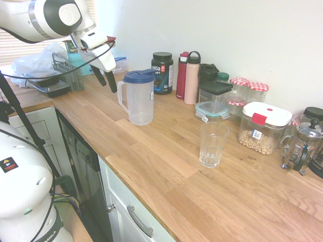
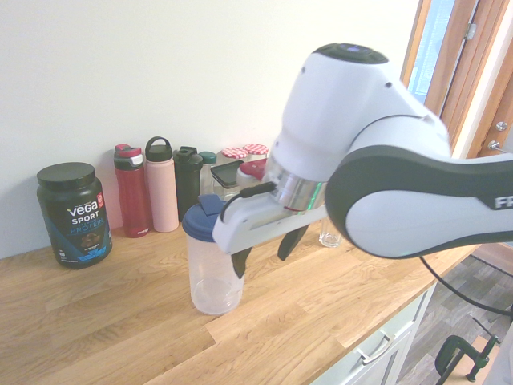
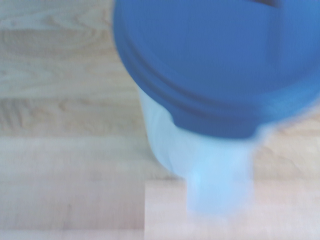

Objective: Pour me some water

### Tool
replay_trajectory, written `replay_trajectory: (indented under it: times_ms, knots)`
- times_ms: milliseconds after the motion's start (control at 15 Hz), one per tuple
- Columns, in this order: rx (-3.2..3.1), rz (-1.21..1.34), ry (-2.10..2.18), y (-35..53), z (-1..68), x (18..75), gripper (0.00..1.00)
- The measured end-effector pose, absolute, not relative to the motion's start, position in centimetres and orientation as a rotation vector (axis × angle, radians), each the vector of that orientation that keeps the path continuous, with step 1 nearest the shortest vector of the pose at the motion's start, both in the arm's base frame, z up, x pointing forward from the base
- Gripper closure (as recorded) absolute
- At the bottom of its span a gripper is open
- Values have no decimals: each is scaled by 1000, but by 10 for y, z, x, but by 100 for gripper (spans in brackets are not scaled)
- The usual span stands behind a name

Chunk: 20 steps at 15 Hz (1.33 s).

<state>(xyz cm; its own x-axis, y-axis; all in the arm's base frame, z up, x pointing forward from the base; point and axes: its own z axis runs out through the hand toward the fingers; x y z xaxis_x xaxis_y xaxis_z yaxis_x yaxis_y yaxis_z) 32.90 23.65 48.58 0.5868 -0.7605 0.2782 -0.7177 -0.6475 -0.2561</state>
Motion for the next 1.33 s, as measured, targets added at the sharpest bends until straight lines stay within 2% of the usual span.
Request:
replay_trajectory:
  times_ms: [67, 133, 400, 1333]
  knots:
    - [-2670, -605, 1295, 238, 478, 344, 0]
    - [-2648, -642, 1325, 238, 469, 358, 100]
    - [-2634, -640, 1352, 249, 448, 384, 100]
    - [-2630, -638, 1364, 250, 445, 384, 100]
